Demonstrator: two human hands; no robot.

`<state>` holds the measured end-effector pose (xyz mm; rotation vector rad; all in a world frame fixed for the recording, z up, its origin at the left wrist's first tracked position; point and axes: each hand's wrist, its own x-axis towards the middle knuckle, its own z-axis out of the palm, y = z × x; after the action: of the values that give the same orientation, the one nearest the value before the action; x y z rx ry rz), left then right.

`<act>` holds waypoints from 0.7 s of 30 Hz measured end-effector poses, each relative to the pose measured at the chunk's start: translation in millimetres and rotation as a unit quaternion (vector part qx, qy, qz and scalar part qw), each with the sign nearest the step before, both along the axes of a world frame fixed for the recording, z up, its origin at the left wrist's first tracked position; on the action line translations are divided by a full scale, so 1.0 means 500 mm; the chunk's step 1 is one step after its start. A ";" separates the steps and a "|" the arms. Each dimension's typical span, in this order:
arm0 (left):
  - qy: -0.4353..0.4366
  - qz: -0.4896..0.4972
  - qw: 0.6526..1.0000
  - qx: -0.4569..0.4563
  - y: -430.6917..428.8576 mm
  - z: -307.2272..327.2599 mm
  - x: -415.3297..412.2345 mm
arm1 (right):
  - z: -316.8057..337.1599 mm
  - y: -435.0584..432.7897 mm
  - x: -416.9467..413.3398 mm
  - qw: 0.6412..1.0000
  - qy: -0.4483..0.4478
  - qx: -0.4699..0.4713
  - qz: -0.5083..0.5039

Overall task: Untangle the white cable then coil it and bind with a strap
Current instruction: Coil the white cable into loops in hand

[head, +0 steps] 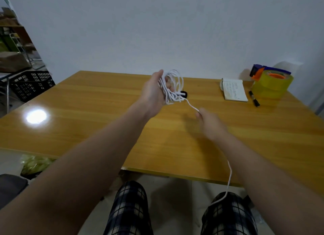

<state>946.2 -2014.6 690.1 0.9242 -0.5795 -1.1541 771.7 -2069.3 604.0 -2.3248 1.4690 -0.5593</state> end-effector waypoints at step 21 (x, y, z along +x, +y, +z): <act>-0.081 0.039 0.992 0.088 -0.029 -0.071 0.044 | 0.114 0.074 0.062 0.859 0.006 -0.428 0.282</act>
<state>968.3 -2028.9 654.4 1.1899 -0.5727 -1.0789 802.9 -2032.1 660.8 -3.2111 0.4530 -1.1797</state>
